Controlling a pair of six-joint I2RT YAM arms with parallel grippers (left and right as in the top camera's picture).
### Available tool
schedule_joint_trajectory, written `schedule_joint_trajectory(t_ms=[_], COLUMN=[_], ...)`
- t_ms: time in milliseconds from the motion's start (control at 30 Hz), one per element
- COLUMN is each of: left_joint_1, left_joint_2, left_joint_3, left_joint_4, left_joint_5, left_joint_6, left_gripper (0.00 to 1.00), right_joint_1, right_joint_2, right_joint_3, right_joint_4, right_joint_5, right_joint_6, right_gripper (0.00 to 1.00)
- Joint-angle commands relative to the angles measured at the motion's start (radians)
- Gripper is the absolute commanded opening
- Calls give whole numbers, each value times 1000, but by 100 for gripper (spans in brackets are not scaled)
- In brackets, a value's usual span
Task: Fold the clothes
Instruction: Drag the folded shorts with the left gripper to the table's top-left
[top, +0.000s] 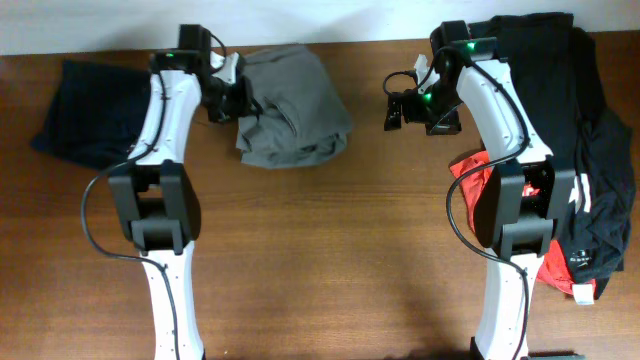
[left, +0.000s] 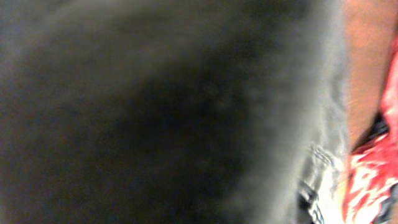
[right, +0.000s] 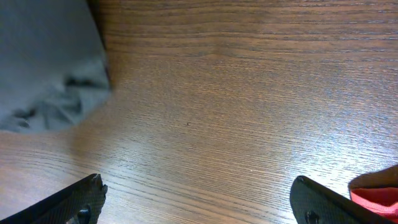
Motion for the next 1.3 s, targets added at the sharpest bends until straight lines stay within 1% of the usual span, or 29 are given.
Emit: schedule_joint_trajectory(t_ms=[0, 100, 267, 533, 633, 800, 1067, 1267], left_joint_1=[36, 54, 75, 108, 127, 178, 278, 311], left_joint_2=[-71, -71, -71, -71, -71, -71, -71, -70], left_joint_3=[52, 66, 150, 404, 497, 588, 602, 601], left_joint_4=[13, 34, 42, 44, 39, 28, -19, -25], left_joint_5=[97, 151, 156, 125, 76, 0, -163, -317], left_joint_6=[-84, -99, -117, -148, -166, -166, -165, -170], left_gripper=[1, 0, 0, 1, 0, 1, 1, 1], right_joint_1=[3, 3, 3, 3, 3, 3, 3, 3], right_joint_2=[-43, -43, -43, -43, -43, -43, -43, -43], right_joint_3=[5, 5, 5, 5, 5, 5, 5, 5], right_joint_4=[-4, -4, -3, -5, -8, -12, -10, -8], right_joint_5=[16, 16, 16, 15, 15, 16, 16, 15], right_joint_6=[-8, -8, -8, -8, -8, -8, -8, -8], right_gripper=[99, 99, 99, 99, 99, 99, 99, 99])
